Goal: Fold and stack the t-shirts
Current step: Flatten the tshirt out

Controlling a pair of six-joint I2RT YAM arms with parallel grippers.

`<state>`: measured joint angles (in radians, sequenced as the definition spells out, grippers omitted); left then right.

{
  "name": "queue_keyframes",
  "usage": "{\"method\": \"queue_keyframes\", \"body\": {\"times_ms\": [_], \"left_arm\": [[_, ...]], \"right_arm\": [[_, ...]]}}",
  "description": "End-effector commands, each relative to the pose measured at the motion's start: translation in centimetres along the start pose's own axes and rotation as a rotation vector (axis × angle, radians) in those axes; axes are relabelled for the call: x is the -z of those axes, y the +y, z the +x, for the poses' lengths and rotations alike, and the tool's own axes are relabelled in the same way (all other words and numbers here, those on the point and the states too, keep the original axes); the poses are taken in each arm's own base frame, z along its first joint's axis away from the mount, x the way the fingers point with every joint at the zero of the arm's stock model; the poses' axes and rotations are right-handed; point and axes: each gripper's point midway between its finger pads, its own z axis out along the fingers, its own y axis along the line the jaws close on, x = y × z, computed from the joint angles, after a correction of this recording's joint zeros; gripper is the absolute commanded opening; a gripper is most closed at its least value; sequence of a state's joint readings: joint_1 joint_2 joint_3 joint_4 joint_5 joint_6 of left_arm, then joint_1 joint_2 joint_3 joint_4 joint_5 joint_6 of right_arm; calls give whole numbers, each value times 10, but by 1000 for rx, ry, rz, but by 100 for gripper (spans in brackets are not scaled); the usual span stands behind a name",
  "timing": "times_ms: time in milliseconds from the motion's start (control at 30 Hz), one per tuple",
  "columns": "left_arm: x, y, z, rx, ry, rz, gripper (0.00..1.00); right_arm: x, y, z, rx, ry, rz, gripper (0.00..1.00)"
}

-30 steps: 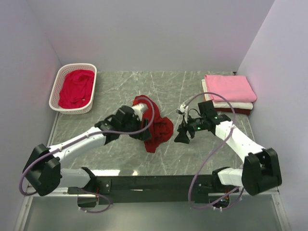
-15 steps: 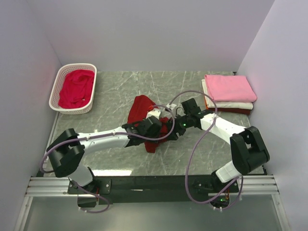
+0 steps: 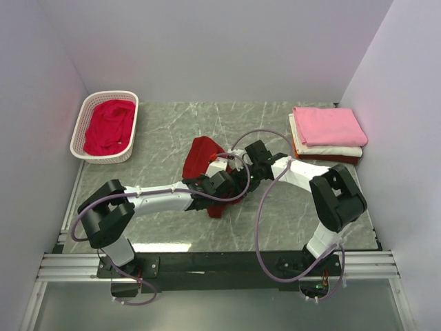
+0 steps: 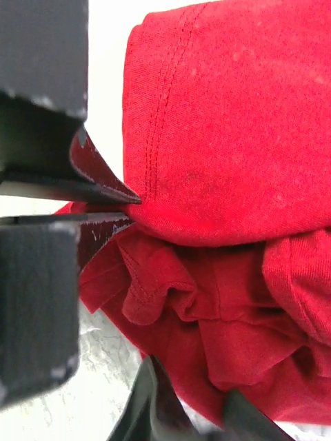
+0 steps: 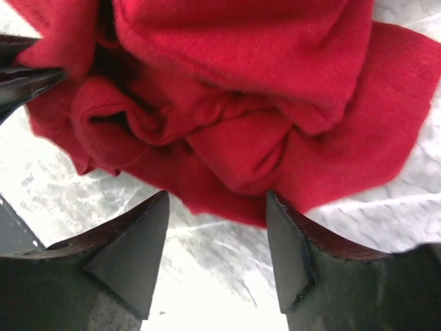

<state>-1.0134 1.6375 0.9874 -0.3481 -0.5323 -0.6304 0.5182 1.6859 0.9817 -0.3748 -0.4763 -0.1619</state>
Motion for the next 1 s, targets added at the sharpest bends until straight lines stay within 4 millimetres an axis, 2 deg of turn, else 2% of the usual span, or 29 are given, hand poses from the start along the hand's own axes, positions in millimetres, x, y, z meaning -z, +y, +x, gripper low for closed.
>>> {"method": "queue_keyframes", "body": {"times_ms": [0, 67, 100, 133, 200, 233, 267, 333, 367, 433, 467, 500, 567, 600, 633, 667, 700, 733, 767, 800, 833, 867, 900, 933, 967], "left_arm": [[10, 0, -21, 59, -73, 3, 13], [19, -3, -29, 86, -104, 43, 12], [21, -2, -27, 87, -104, 50, 12], [23, -3, -28, 96, -106, 71, 11], [30, -2, -32, 127, -123, 99, 9], [32, -1, -32, 138, -125, 111, 8], [39, -1, -36, 159, -135, 143, 5], [41, 6, -36, 194, -142, 161, 2], [51, 7, -42, 221, -158, 196, 1], [54, 18, -46, 256, -172, 211, 1], [67, 20, -55, 275, -198, 256, 1], [67, 33, -60, 302, -209, 252, 0], [82, 47, -83, 335, -278, 296, 0], [84, 63, -98, 371, -300, 317, 0], [93, 91, -130, 407, -384, 300, 0], [105, 83, -141, 384, -396, 357, 1], [110, 103, -159, 402, -418, 358, 0], [112, 113, -168, 394, -409, 341, 0], [140, 131, -211, 379, -511, 329, 0], [155, 135, -228, 363, -545, 341, 0], [168, 140, -243, 349, -577, 339, 0], [204, 150, -275, 325, -671, 334, 0], [221, 156, -287, 312, -711, 325, 0], [236, 161, -299, 285, -750, 314, 0], [270, 170, -317, 276, -821, 304, 0]], "right_arm": [[-6, 4, -11, 7, -6, 9, 63], [-10, 6, -7, 5, 7, 1, 57], [-11, 6, -7, 2, 14, 1, 53], [-11, 6, -8, 2, 16, 1, 42], [-13, 7, -2, -9, 48, -8, 27], [-12, 7, -3, -6, 50, -8, 13], [-9, 6, -8, 0, 42, 1, 7], [0, 5, -14, 10, 24, 15, 0], [11, 5, -24, 29, -11, 36, 0], [29, -1, -35, 66, -38, 73, 0], [42, -1, -43, 97, -64, 86, 0], [52, -4, -43, 134, -57, 103, 0], [85, -16, -72, 171, -135, 169, 0], [98, -24, -78, 197, -135, 207, 0], [125, -37, -108, 207, -202, 266, 0], [139, -45, -123, 212, -229, 298, 0], [155, -52, -132, 209, -231, 330, 0], [193, -52, -172, 240, -333, 377, 0], [206, -66, -184, 220, -351, 404, 0], [244, -61, -212, 242, -434, 432, 0], [256, -64, -223, 243, -457, 448, 0], [275, -65, -232, 250, -495, 476, 0], [303, -58, -248, 273, -562, 509, 0], [321, -52, -254, 288, -603, 536, 0], [342, -50, -261, 301, -661, 574, 0]]}}
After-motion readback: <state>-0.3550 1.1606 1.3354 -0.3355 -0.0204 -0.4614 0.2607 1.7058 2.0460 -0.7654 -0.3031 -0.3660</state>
